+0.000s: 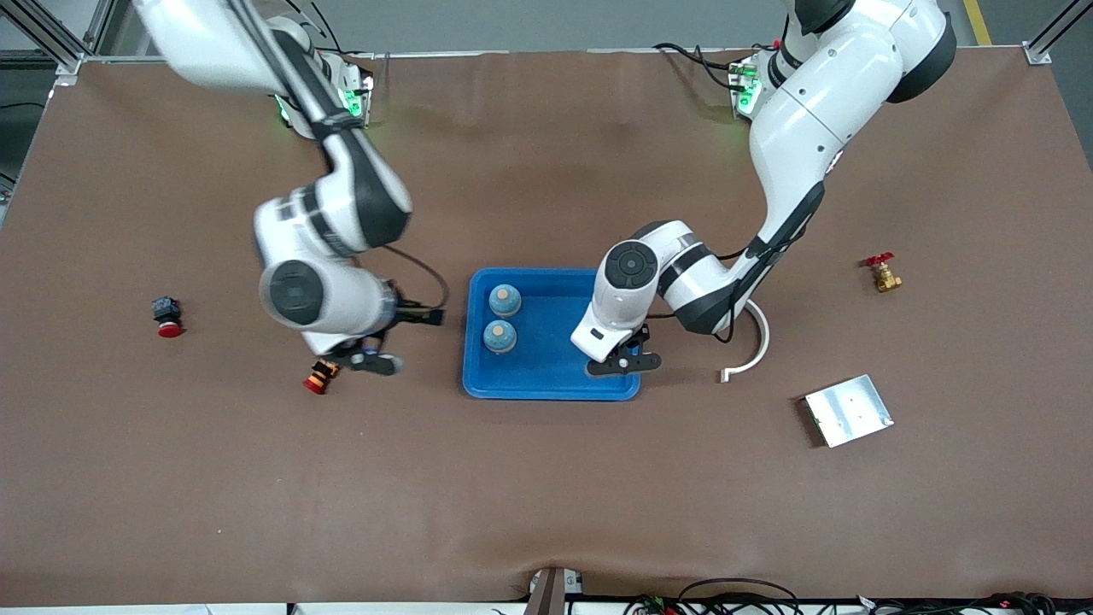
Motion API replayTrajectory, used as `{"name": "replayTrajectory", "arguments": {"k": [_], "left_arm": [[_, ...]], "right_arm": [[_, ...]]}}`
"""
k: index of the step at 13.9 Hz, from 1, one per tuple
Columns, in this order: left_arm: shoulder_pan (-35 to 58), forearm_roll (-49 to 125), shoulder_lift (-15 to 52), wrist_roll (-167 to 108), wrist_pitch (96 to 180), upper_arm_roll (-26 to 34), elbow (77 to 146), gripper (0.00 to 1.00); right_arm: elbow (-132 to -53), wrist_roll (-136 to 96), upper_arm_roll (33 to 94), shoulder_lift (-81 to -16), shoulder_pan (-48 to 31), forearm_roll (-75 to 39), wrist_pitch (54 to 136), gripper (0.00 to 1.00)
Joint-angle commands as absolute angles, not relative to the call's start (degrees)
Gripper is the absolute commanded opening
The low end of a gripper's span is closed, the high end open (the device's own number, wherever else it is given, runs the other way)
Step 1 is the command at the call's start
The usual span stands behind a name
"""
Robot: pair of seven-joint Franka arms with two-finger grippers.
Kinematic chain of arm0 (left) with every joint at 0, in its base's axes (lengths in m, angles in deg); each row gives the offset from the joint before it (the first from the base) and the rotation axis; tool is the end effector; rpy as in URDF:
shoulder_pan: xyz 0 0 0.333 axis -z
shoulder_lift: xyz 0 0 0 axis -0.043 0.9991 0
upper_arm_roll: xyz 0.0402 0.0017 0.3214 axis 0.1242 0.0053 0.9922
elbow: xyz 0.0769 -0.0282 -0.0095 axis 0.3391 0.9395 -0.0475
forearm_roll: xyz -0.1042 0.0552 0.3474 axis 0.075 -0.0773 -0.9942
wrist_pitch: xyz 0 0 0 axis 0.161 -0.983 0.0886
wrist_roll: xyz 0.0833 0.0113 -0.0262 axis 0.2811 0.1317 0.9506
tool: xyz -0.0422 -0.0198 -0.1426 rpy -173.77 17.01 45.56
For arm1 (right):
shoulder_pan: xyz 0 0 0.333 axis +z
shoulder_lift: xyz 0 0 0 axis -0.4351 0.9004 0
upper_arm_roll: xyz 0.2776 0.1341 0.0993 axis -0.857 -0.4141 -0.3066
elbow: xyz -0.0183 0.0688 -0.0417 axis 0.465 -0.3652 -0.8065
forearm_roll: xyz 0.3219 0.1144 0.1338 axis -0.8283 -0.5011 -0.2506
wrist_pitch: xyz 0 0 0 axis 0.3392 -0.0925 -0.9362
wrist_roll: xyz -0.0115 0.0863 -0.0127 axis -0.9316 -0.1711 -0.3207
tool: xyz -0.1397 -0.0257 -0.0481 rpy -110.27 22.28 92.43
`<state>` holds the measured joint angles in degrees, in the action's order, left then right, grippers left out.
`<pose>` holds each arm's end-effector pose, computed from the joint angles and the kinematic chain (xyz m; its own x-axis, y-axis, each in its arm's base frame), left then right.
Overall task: Place electrolytic capacitor and blue bell in tray
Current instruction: 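Release the button into the tray while the left gripper lowers the capacitor, then open the left gripper to set the capacitor in the tray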
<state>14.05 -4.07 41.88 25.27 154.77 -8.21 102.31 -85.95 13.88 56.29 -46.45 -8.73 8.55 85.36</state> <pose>0.5567 -0.4078 0.1684 0.9932 0.1002 0.0588 0.0984 -0.9946 0.0317 0.5857 0.2189 0.3323 0.9361 -0.2261 -0.2694 -0.2471 -0.9679 -0.0462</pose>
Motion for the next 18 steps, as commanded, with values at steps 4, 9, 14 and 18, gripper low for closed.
{"name": "replayTrajectory", "arguments": {"k": [4, 9, 14, 18], "left_arm": [[15.3, -3.8, 42.6, 25.4, 154.1, -7.7, 100.8, 0.56], [14.9, -3.9, 41.8, 25.2, 154.1, -7.7, 100.8, 1.00], [12.3, -3.3, 37.0, 23.1, 148.1, -8.2, 100.8, 1.00], [0.3, -3.2, 34.7, 15.3, 141.8, -17.8, 101.1, 1.00]], "right_arm": [[-87.3, 4.2, 55.2, -56.6, -22.1, 15.8, 80.0, 1.00], [-85.7, -6.1, 55.1, -60.9, -30.3, 15.8, 77.7, 1.00], [-77.8, -5.9, 54.1, -63.1, -27.0, 16.6, 69.2, 1.00], [-77.4, -6.1, 54.8, -63.6, -29.9, 15.9, 68.4, 1.00]]}}
